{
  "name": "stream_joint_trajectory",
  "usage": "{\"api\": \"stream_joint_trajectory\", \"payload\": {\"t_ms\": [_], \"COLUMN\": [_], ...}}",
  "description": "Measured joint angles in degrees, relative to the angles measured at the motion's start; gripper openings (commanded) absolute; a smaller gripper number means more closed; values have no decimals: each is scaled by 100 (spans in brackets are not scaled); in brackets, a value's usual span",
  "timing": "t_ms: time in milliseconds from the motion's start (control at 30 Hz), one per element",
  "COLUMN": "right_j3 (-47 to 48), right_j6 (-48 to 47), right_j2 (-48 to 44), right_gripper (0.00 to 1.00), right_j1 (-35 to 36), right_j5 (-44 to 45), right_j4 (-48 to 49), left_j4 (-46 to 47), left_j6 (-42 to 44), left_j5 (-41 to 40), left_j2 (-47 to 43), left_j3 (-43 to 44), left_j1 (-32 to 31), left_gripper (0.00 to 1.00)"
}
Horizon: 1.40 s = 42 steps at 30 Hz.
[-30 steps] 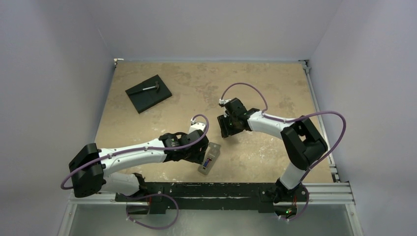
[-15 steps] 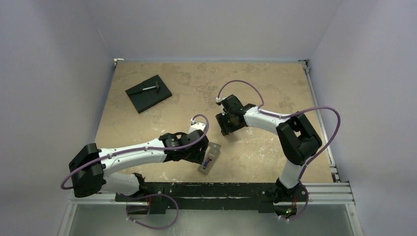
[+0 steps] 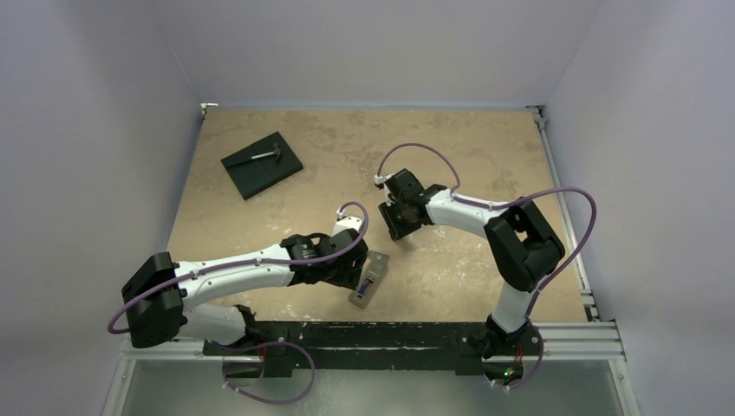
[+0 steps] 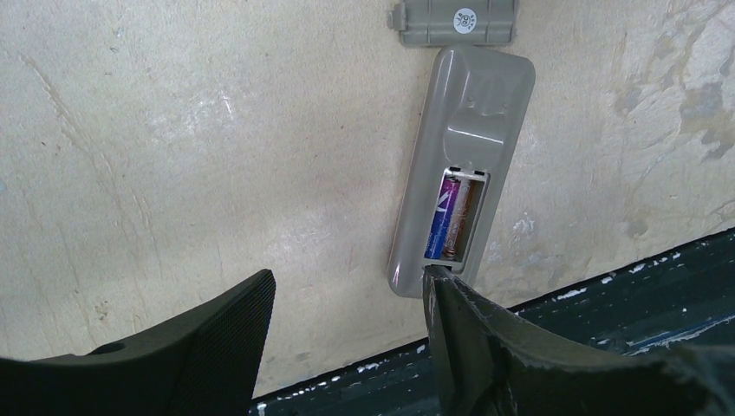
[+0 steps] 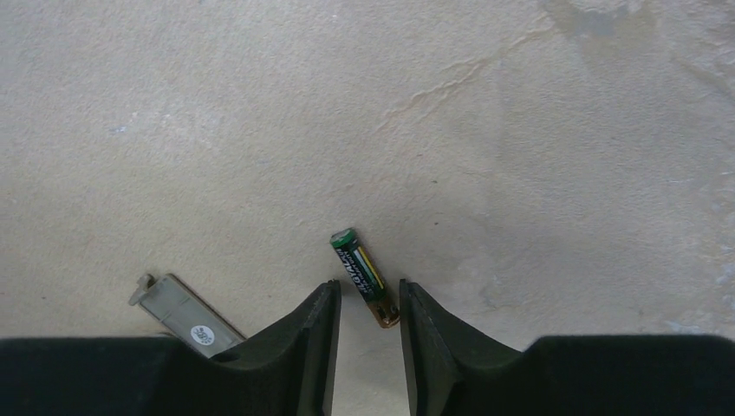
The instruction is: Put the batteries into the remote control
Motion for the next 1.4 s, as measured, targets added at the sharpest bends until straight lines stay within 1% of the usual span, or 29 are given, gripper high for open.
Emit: {"api": "stream_joint_trajectory", "payload": {"t_ms": [267,333,467,833,1033,1233,1400], "right_j3": [0,0,0,-22,-101,-267,-535], "right_j6": [33,57,116,232,247,267,273], "right_j2": [13,20,20,-122,-658,-1252,-1626], "right_gripper": [23,17,0,0,0,0,0], "right_j1": [282,343,415,437,442,442,446], "right_j5": [144,210,310,448,424,348,92], "right_j4": [-7,0,2,-168,-363,-420,-439], "left_j4": [0,0,11,203,490,951,1327], "left_j6": [-7,-26,-101,-577,-1047,-1727,-2297], "left_j5": [33,39,107,378,715,1141,1390], "left_j2": [0,-2,-4,-264,-330,-343,-546], "left_j3": [0,0,-7,-380,-660,-1176,-1569], "left_j1": [0,0,0,0,2,2,2], "left_gripper": [63,63,63,63,66,67,68]}}
